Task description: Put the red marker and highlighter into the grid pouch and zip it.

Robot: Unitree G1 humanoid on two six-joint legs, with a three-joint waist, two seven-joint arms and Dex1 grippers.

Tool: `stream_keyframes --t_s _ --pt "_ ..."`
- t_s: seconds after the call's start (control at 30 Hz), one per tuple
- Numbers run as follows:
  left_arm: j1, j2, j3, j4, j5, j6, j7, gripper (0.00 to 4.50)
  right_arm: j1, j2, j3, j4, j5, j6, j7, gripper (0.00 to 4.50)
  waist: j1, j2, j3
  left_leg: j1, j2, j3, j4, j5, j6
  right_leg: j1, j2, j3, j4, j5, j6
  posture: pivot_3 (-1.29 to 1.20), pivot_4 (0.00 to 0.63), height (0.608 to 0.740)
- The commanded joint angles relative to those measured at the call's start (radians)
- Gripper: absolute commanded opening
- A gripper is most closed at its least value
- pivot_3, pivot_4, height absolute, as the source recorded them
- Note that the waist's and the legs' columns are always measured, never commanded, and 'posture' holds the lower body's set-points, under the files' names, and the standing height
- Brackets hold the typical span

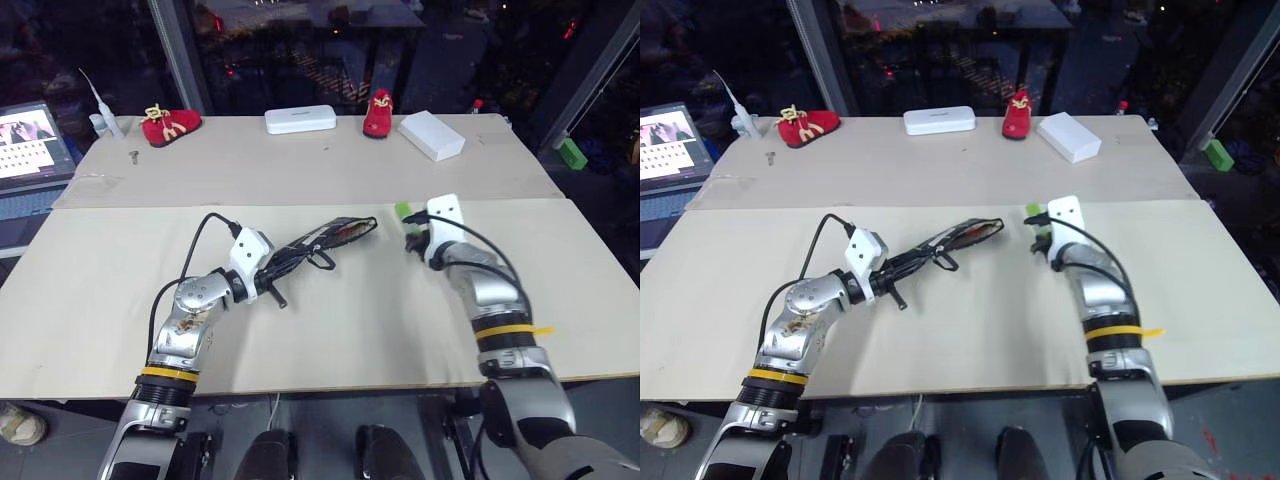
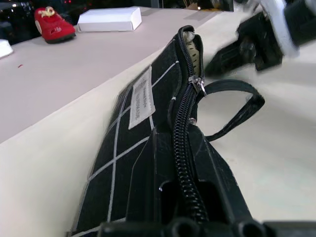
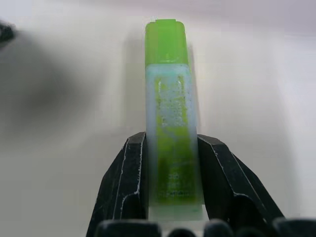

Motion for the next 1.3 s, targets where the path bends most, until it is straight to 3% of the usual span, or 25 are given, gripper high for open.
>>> stream_keyframes --t_s 0.03,0.23,0.43,0.8,1.3 --pt "-0.011 0.006 0.010 -0.030 -0.021 -0.006 -0.009 0.00 0.028 -0.183 0.085 -0.165 -0.073 -0.340 0.203 1.05 -0.002 0.002 0.001 -0.001 0.001 0.000 0.000 0.000 0.000 -0.001 0.001 0.000 -0.001 0.000 0.000 0.00 0.150 0.740" --pt "-0.027 0.006 0.004 -0.014 -0.020 -0.008 -0.022 0.00 0.096 -0.411 0.227 -0.230 -0.240 -0.705 0.366 1.05 -0.004 0.002 0.002 -0.001 0.001 0.000 0.000 -0.001 0.001 0.001 0.001 -0.001 -0.004 0.000 0.000 0.00 0.150 0.740" --pt "-0.028 -0.003 -0.004 -0.016 -0.019 -0.010 -0.025 0.00 0.097 -0.463 0.282 -0.221 -0.353 -0.874 0.375 1.05 0.000 0.001 0.003 0.004 0.000 0.001 0.000 0.000 0.000 0.002 0.001 0.002 -0.003 -0.001 0.000 0.00 0.150 0.740" --pt "-0.029 -0.013 -0.008 -0.012 -0.019 -0.008 -0.026 0.00 0.053 -0.414 0.307 -0.154 -0.438 -0.951 0.372 1.05 0.002 0.001 0.003 0.003 0.000 0.002 0.000 0.000 0.000 0.002 0.000 0.003 -0.003 -0.001 0.000 0.00 0.150 0.740" --pt "-0.065 -0.013 -0.012 0.025 -0.013 -0.023 -0.051 0.00 -0.159 -0.187 0.509 0.060 -0.580 -1.167 0.350 1.05 0.004 0.001 0.003 0.002 0.000 0.003 0.000 0.000 0.000 0.001 0.001 0.003 -0.002 0.000 0.000 0.00 0.150 0.740"
